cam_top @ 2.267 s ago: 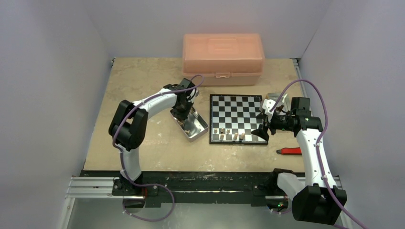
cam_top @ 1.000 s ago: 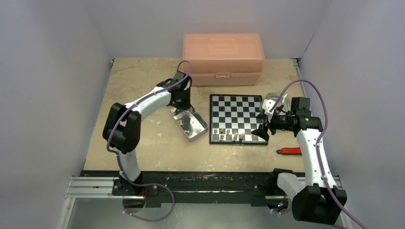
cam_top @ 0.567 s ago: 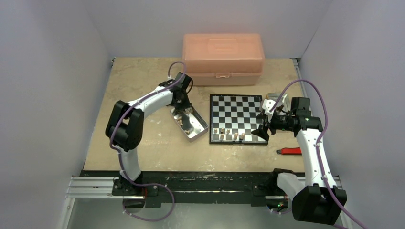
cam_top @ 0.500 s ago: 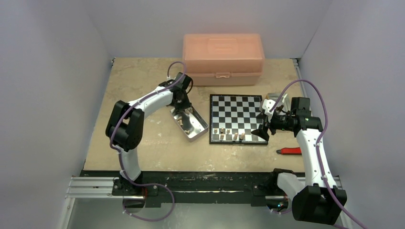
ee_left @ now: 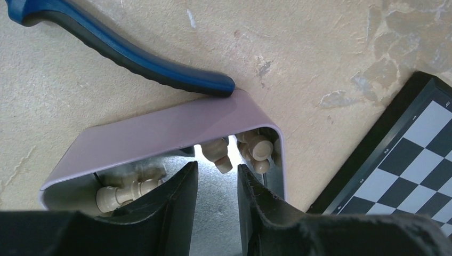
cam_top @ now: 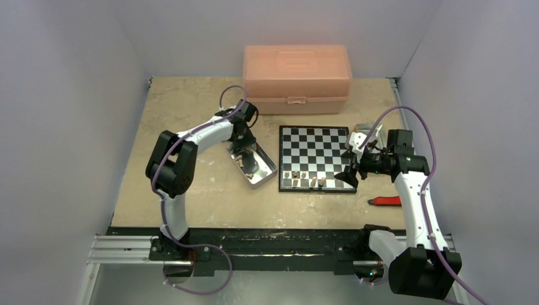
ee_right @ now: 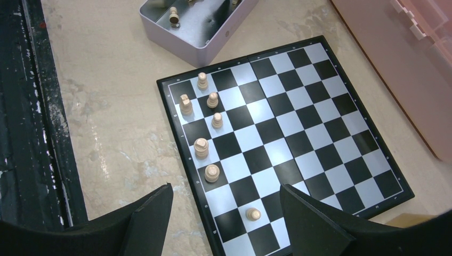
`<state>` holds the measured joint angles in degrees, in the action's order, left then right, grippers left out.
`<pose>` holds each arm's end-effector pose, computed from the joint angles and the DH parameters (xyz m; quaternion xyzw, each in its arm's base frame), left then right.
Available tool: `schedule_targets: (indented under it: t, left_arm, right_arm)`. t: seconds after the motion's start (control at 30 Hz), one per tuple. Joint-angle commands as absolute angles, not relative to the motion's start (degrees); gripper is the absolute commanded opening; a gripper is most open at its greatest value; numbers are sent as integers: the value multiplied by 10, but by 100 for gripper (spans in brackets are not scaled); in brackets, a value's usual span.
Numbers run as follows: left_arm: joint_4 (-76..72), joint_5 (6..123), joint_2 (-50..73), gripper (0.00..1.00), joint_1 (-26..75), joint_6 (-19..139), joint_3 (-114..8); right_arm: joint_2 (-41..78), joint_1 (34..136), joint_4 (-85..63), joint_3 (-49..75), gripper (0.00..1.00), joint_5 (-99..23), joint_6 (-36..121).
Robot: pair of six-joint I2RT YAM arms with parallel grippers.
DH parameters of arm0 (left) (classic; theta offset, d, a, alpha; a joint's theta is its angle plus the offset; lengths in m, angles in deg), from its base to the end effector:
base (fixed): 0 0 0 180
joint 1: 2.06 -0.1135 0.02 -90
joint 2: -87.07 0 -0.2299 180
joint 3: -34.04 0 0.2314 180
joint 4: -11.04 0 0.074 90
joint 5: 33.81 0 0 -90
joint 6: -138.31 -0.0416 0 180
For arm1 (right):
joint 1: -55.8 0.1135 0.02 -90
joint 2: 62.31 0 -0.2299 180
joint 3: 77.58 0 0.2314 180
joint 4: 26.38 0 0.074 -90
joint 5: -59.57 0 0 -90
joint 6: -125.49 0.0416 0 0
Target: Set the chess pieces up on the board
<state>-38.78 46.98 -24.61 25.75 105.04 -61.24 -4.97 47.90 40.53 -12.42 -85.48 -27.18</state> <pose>0.3333 -0.1683 0.1565 -0.2596 0.9404 -0.0800 0.2048 0.1785 0.0097 0.2546 -0.5025 0.7023 0.2271 0.4502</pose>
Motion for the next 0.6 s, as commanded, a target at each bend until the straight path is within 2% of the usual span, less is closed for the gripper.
schedule_targets:
  t: [0.0, 0.43, 0.57]
  left_arm:
    - [-369, 448, -251, 33, 255, 1087, -615]
    - [-375, 454, -280, 32, 239, 1114, -623]
    - [-369, 460, -277, 27, 234, 1118, -619]
  right_arm:
    - [-52, 477, 405, -121, 77, -863, -279]
    - [-52, 478, 405, -121, 77, -863, -279]
    - [-52, 478, 405, -121, 77, -863, -280]
